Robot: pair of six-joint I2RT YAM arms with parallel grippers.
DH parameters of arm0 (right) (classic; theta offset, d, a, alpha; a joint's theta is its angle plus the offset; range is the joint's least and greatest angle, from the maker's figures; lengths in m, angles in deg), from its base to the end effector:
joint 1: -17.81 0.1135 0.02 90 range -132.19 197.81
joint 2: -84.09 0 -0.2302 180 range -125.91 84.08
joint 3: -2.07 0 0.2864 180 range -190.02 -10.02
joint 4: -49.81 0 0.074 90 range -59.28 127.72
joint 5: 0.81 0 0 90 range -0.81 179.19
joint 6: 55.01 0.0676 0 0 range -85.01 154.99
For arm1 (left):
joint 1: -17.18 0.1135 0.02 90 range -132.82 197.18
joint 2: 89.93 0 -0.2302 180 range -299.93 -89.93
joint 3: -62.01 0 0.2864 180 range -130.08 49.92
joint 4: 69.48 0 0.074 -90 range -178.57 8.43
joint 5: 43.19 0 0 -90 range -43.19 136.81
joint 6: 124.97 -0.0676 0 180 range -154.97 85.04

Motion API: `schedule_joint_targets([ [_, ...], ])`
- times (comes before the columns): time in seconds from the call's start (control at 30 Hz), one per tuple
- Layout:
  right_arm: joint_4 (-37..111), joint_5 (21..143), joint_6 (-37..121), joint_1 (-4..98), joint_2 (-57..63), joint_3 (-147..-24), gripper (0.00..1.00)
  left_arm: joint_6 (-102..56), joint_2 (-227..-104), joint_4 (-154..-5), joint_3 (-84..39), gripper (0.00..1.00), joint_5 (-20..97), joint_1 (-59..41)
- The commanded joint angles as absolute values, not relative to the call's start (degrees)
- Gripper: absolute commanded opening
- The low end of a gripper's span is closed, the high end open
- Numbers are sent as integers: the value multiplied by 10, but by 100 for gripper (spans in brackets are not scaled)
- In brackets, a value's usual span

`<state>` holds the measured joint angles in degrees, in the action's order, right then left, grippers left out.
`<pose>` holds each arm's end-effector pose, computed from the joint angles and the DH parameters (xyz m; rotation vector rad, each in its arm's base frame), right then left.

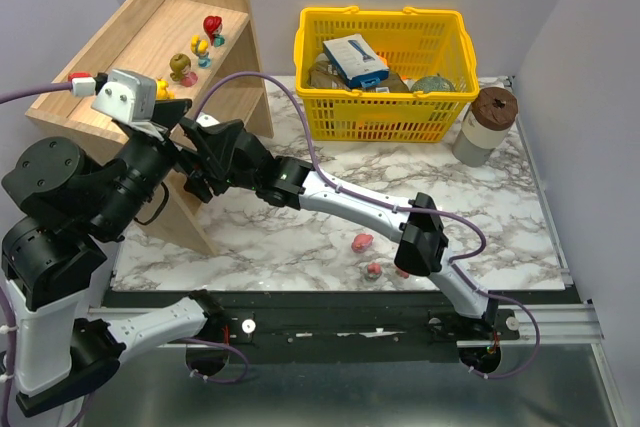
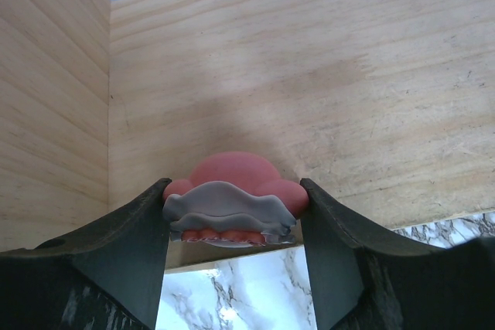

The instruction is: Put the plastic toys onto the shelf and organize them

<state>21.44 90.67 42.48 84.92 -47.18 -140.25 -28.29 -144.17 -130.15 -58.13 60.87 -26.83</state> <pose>0.2304 0.5411 0.2993 -0.9617 1.7161 0.8567 0.1131 -0.0864 0.5745 0.2864 1.4776 -0.5334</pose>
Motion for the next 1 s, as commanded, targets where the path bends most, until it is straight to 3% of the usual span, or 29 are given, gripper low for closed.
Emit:
schedule_joint_targets([
  [0.0, 194, 915, 415, 855, -485, -1411, 63, -291, -1432, -1303, -577, 99, 628, -270],
  [0.47, 207, 903, 411, 856, -470, -1397, 87, -295, -1435, -1306, -577, 99, 631, -270],
  [0.97, 216, 918, 377, 856, -384, -1311, 100, -298, -1433, -1310, -580, 99, 630, -270],
])
